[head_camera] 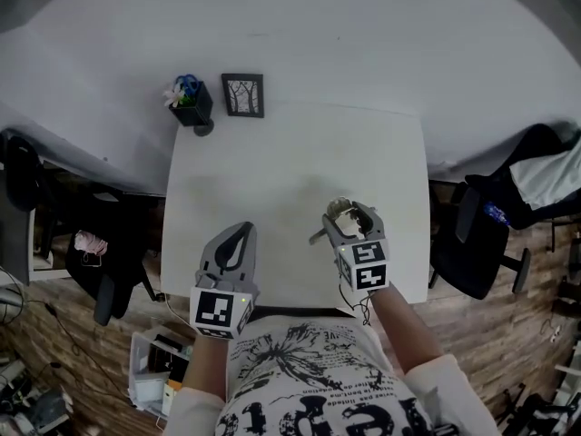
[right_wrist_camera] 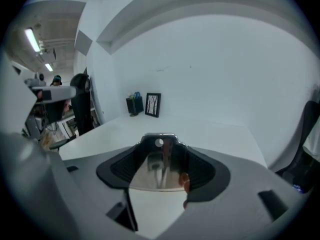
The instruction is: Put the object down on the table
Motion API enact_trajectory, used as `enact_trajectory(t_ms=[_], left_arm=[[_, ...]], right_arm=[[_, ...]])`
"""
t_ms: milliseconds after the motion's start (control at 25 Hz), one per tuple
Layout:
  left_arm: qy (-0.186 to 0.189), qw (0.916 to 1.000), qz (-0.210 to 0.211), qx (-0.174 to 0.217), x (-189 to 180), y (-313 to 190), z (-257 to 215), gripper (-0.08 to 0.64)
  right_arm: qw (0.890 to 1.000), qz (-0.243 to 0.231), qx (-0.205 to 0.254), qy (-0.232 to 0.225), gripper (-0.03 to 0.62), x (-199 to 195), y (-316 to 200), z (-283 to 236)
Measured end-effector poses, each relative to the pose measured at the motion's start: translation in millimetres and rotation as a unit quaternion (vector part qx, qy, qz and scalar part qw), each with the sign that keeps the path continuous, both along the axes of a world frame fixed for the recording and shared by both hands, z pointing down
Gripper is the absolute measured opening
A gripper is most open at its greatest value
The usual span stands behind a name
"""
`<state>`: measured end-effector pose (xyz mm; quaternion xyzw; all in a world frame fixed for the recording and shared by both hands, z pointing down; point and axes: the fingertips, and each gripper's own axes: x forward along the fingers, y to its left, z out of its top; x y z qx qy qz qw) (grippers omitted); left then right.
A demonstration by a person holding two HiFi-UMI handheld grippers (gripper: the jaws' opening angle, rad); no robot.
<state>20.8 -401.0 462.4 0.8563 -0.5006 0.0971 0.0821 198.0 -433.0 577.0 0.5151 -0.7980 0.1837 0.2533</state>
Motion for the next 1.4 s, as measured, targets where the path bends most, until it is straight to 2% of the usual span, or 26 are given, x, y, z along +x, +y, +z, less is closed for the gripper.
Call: enact_trajectory(t_ms=[440,680,1000,1160,1400], left_arm=[[-0.006,0.9998,0.012,-0.015,-5,-61,38,0.012],[-0.009,0.9991,0.009,-0.040,-18,-82,56,0.012],[-0.003,0.9972,0.018,-0.072,-17,-89,77,0.012],[-0.009,0.9973,0.023,-0.069,-18,-91,85,0.012],[-0.007,0.9968,0.021,-0.077,-19,-91,83,0.012]], right_arm=[[0.995,-0.003,-0.091,0.041,0.281,-6,-45,80],[0.989,0.049,-0.137,0.006,0.281,-8,-60,101],[0.987,0.041,-0.142,0.064,0.281,-11,-72,117],[0.986,0.042,-0.139,0.079,0.281,-11,-75,123],[0.985,0.044,-0.152,0.068,0.284,-13,-73,119]])
